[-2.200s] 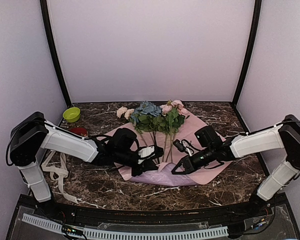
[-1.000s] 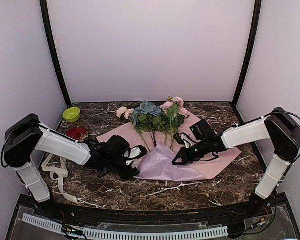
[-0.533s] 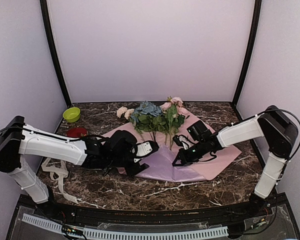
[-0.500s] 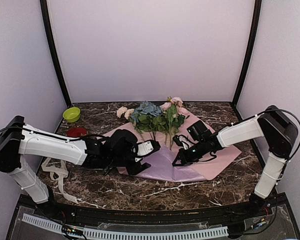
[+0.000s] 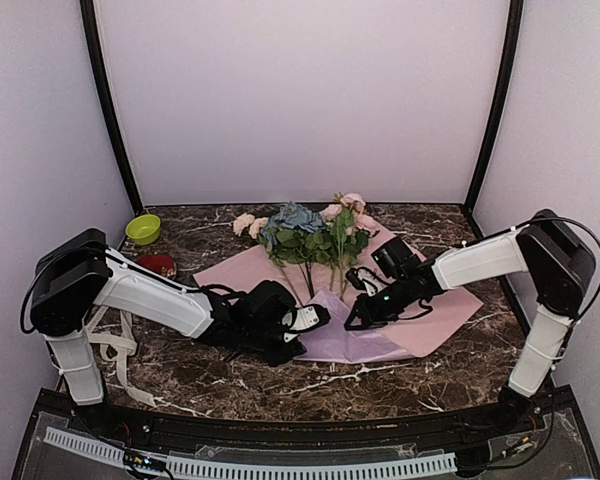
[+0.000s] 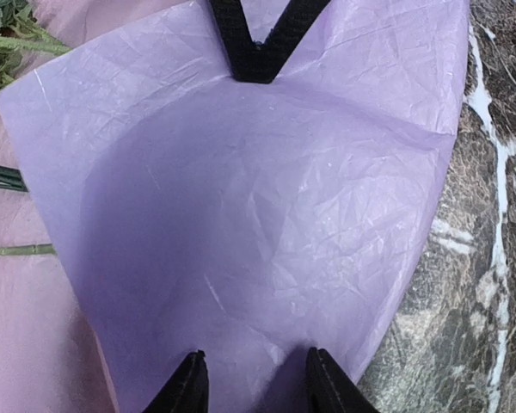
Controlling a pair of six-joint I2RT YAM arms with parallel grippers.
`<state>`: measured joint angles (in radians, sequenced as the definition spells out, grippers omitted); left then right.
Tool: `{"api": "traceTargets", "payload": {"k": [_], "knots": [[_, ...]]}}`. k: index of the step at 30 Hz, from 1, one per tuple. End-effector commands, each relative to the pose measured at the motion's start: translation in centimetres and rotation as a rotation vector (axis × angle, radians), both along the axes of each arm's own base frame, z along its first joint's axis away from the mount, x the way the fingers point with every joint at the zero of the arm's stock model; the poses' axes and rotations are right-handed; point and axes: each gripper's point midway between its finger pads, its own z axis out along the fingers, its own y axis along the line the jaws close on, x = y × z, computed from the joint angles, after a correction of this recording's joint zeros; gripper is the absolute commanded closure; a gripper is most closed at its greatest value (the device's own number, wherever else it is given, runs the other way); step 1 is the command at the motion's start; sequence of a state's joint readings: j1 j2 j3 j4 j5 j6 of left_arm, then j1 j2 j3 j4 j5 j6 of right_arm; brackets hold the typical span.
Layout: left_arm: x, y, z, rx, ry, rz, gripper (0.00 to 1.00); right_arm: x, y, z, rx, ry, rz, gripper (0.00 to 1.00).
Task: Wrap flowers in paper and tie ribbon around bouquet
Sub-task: Fold the bottom corner of the flattened wrapping paper at the center of the board, then press the fold line of the 1/4-folded wrapping paper.
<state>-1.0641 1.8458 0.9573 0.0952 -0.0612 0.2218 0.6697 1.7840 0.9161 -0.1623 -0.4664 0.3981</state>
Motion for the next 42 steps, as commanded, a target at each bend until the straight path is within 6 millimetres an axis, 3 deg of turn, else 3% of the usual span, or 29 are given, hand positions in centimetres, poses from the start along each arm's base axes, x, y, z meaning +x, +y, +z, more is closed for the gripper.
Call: {"api": "traceTargets", "payload": {"k": [1,4,7,10,15,17,24,28,32,35,42], "knots": [[-1.5,2.1,-2.4,0.057,0.105,0.053,0.6,1.8,-1.2,2.4,-0.09,-0.065,-0.079,0.81],[-2.1,2.7,-2.7,0.059,0.135,0.071,0.61,3.0,-3.8,4.5,-0.216,-0.121,-0.184,0.67],[-2.4,2.7,-2.7,0.036,0.148,0.076,0.61,3.1,-6.1,7.2,-0.328,-0.225,-0.255,0.65],[-2.8,2.5,-2.7,0.018,0.175,0.078,0.61,0.9,-3.7,8.7,-0.293,-0.249,-0.18,0.68],[-2.8,2.3,-3.0,-0.013,0.197,0.1,0.62,-5.4,3.8,8.5,0.192,-0.02,-0.018,0.93],[-2.8,2.4,-3.1,-0.011,0.209,0.112,0.62,-6.4,4.3,7.5,0.254,0.059,-0.03,1.0],[-3.0,3.0,-3.4,-0.011,0.227,0.132,0.63,-7.3,1.3,1.4,0.111,0.116,-0.096,1.0],[-2.9,3.8,-3.5,0.002,0.233,0.151,0.64,-7.3,-3.2,-3.1,-0.072,0.176,-0.229,1.0],[-3.2,5.6,-3.8,0.019,0.26,0.196,0.64,-7.7,-6.3,-3.9,-0.149,0.178,-0.299,1.0],[-3.7,7.5,-4.5,0.06,0.302,0.254,0.65,-8.3,-7.4,-4.2,-0.185,0.196,-0.325,1.0],[-5.0,14.6,-6.3,0.195,0.45,0.55,0.69,-9.2,-8.8,-4.7,-0.249,0.213,-0.33,1.0]]}}
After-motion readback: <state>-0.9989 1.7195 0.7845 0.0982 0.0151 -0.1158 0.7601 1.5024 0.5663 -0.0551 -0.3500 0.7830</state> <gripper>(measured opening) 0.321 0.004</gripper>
